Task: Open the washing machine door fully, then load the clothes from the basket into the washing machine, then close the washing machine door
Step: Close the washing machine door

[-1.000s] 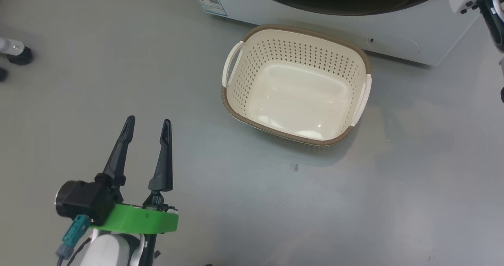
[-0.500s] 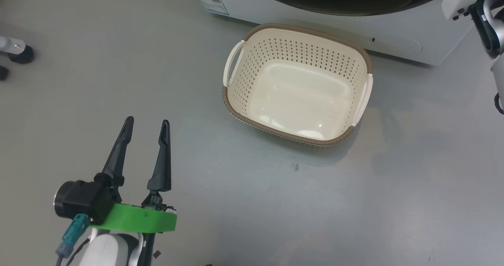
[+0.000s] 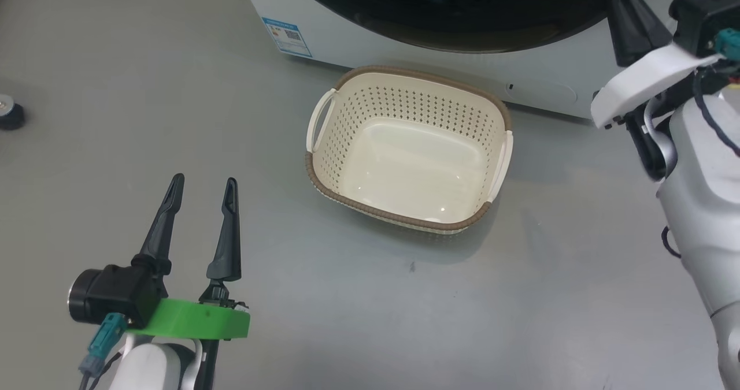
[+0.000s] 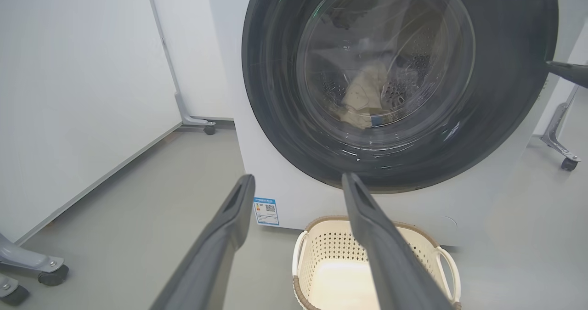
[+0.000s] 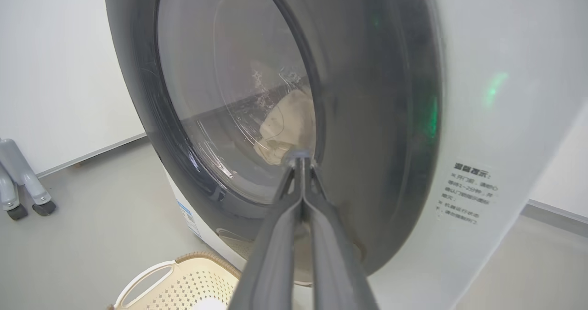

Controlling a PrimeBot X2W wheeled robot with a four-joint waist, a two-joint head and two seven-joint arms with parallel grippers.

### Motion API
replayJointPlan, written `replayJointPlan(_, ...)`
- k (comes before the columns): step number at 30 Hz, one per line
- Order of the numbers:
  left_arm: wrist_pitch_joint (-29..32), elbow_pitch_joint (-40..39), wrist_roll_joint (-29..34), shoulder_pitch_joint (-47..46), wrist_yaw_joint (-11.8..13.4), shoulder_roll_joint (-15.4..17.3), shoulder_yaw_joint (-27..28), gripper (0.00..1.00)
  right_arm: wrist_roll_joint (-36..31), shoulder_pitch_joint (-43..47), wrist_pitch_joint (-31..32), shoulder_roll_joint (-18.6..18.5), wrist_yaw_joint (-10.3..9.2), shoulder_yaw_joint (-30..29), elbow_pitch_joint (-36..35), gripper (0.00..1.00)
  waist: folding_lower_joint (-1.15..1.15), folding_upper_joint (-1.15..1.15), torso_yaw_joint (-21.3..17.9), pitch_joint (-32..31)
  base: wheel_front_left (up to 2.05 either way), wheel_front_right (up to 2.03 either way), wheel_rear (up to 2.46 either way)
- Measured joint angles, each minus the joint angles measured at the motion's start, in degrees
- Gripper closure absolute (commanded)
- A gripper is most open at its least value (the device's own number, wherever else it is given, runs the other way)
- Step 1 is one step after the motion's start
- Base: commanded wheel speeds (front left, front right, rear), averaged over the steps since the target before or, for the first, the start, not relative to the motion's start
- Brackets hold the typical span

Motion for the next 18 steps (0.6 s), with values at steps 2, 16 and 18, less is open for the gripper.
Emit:
replayJointPlan(2, 0.0, 0.2, 0.4, 0.0, -0.2, 0.1, 0.4, 0.00, 0.8, 2.5, 0.0, 0.5, -0.01, -0.2, -0.8, 1.00, 0.00, 0.00, -0.8, -0.8, 0.00, 0.00, 0.00)
replayJointPlan(16, 0.0, 3.0, 1.7, 2.0, -1.1, 2.3, 1.4, 0.00, 2.5, 17.9, 0.0, 3.3, -0.94, -5.2, -8.7, 0.00, 0.00, 0.00, -7.5, -7.5, 0.00, 0.00, 0.00)
replayJointPlan(18, 0.0, 3.2, 1.7, 2.6, -1.2, 2.5, 1.4, 0.00, 2.5, 20.0, 0.0, 3.6, -1.16, -5.6, -9.9, 0.00, 0.00, 0.00, -8.5, -8.5, 0.00, 0.00, 0.00)
